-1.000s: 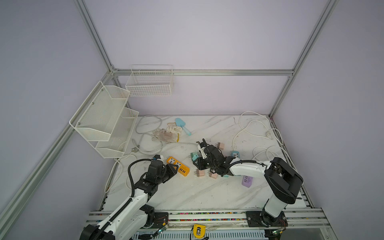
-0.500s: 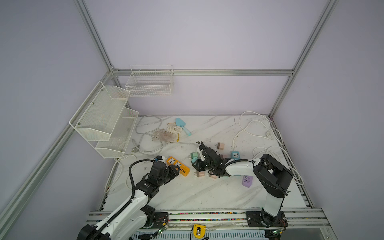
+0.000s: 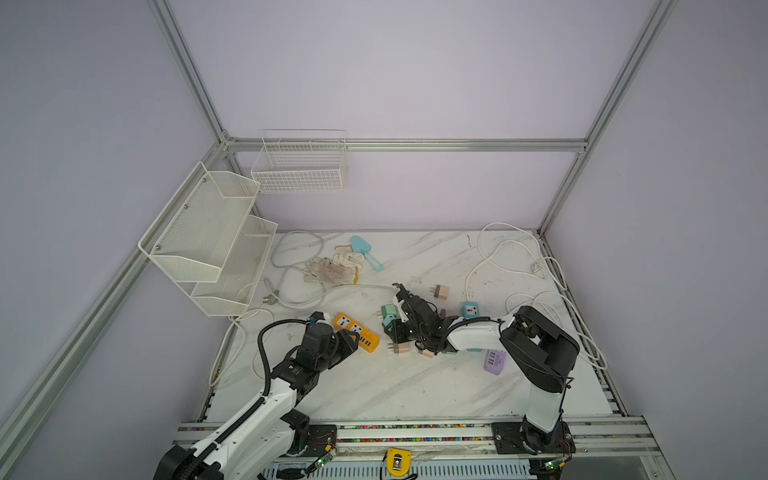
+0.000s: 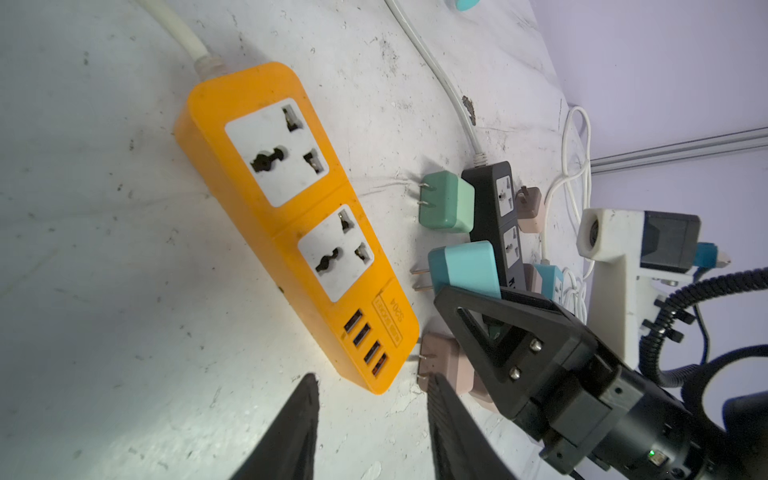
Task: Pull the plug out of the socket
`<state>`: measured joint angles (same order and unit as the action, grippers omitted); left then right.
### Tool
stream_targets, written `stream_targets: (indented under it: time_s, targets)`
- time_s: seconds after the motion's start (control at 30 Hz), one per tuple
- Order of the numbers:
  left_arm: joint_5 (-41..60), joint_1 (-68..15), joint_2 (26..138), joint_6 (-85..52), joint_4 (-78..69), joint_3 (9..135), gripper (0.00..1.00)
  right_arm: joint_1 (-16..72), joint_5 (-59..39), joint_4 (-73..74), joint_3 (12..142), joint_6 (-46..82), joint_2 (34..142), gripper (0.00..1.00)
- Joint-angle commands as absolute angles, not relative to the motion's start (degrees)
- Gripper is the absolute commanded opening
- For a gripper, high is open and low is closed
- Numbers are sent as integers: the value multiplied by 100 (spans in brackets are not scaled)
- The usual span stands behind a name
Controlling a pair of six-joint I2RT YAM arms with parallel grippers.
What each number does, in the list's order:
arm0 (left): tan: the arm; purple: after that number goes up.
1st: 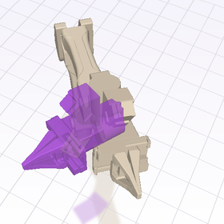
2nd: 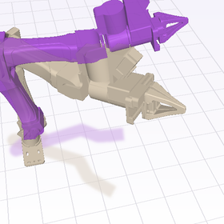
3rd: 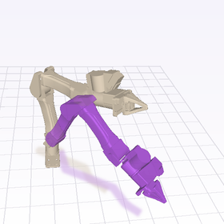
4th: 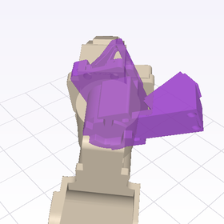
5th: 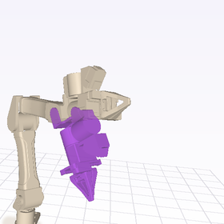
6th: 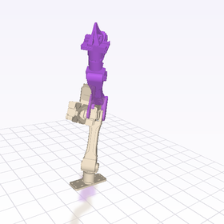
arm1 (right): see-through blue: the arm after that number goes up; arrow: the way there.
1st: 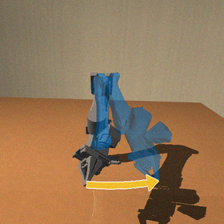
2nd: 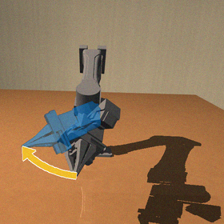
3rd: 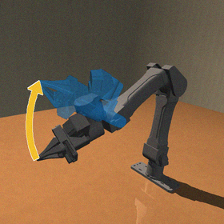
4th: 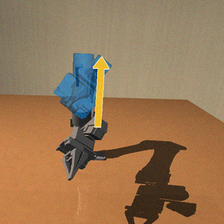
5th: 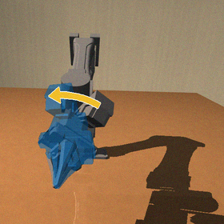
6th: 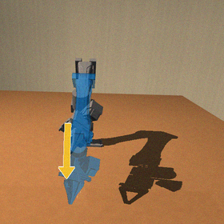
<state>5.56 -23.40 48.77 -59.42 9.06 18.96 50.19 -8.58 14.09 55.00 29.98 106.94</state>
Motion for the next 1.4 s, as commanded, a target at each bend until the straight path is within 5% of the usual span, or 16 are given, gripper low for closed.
stream_targets:
  time_s: [0.0,0.37,0.6,0.87,1.07,1.37]
  targets:
    - [492,-2363,4880,-5867,940,2119,44,5044,-543,1139,5570,2933,10512,37]
    - [295,-2364,4783,-5596,1117,2372,47,5045,84,533,5587,2886,9640,76]
    - [-554,-2286,4624,-4958,1604,3028,61,4531,834,-54,5643,2739,8534,97]
    - [-1568,-1275,5247,-4031,1826,3916,100,2666,1986,423,5069,2555,6939,97]
    - [-2884,-670,6069,-3112,880,3945,100,1885,4137,1463,4333,2180,6675,97]
    - [-3434,-282,7218,-1047,-2382,2955,100,626,4358,3156,3736,1740,8520,97]
